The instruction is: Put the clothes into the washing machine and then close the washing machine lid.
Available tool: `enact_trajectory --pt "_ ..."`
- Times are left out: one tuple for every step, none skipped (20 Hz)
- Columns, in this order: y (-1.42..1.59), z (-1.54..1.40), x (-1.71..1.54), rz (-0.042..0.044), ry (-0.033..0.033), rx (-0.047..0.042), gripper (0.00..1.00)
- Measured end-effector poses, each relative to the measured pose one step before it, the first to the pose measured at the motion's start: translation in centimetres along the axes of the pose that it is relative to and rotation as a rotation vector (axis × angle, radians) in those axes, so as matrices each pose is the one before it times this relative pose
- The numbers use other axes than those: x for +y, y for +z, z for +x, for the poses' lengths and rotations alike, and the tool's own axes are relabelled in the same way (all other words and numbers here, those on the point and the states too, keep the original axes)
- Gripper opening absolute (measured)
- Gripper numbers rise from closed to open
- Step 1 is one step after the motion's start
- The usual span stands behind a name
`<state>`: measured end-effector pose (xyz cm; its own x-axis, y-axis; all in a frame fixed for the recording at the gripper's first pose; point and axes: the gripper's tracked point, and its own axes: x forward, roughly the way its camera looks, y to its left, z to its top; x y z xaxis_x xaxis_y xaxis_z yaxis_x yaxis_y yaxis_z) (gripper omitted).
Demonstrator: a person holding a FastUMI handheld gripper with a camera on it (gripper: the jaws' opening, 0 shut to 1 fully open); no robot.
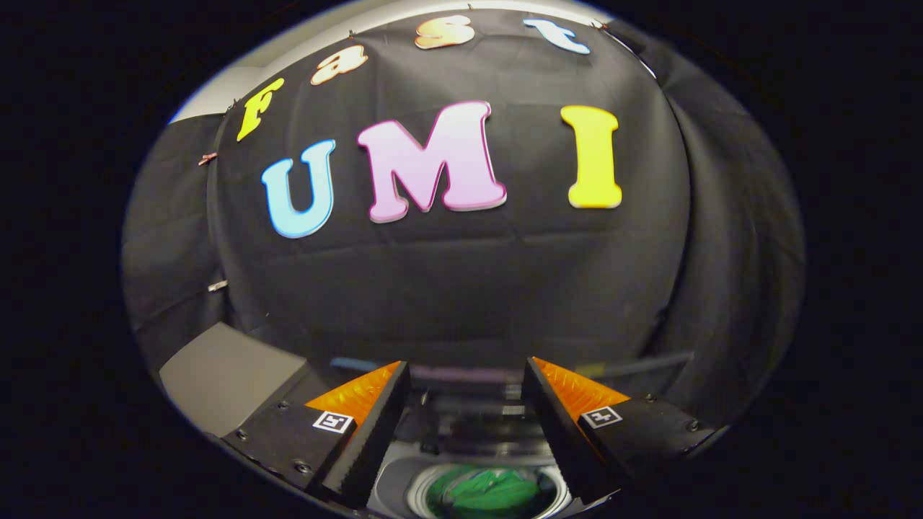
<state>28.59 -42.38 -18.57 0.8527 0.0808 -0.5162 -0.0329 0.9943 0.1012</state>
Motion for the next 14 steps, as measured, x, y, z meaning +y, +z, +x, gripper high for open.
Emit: enact_trajectory --pt "-0.281 2.279 -0.472 0.00329 -0.01217 0.02841 0.99" --pt "-2.120 1.786 -0.647 0.00674 -0.02910 0.07994 0.99" --pt "-2.172 0.864 0.217 -0.04047 -0.00390 0.06972 0.98" --pt "1.151 1.435 -0.893 -0.01713 -0.00188 -0.04830 0.99" --pt "-1.324 0.120 0.391 0.01993 -0.00784 0.02405 1.00" --pt "0.457 -0.034 0.048 -0.00715 -0.00054 -0.03368 1.00" --pt "-0.592 -0.095 -0.128 -0.01568 0.00147 -0.02147 1.00" --pt "1.243 -0.594 0.024 0.00185 0.00031 -0.04227 1.00" --pt "0.183 -0.551 0.268 -0.00207 -0.00183 -0.01870 1.00" --pt "-0.173 -0.932 -0.005 -0.00465 -0.01000 -0.00362 1.00" --pt "-0.652 -1.407 -0.063 -0.00087 -0.01175 -0.00242 1.00" --pt "-0.154 -0.551 -0.034 -0.00210 -0.01263 -0.01011 1.00" --pt "-0.005 -0.155 0.057 -0.00492 -0.00767 -0.00319 1.00" --pt "-0.031 -0.152 0.003 0.00286 -0.00788 0.00616 1.00"
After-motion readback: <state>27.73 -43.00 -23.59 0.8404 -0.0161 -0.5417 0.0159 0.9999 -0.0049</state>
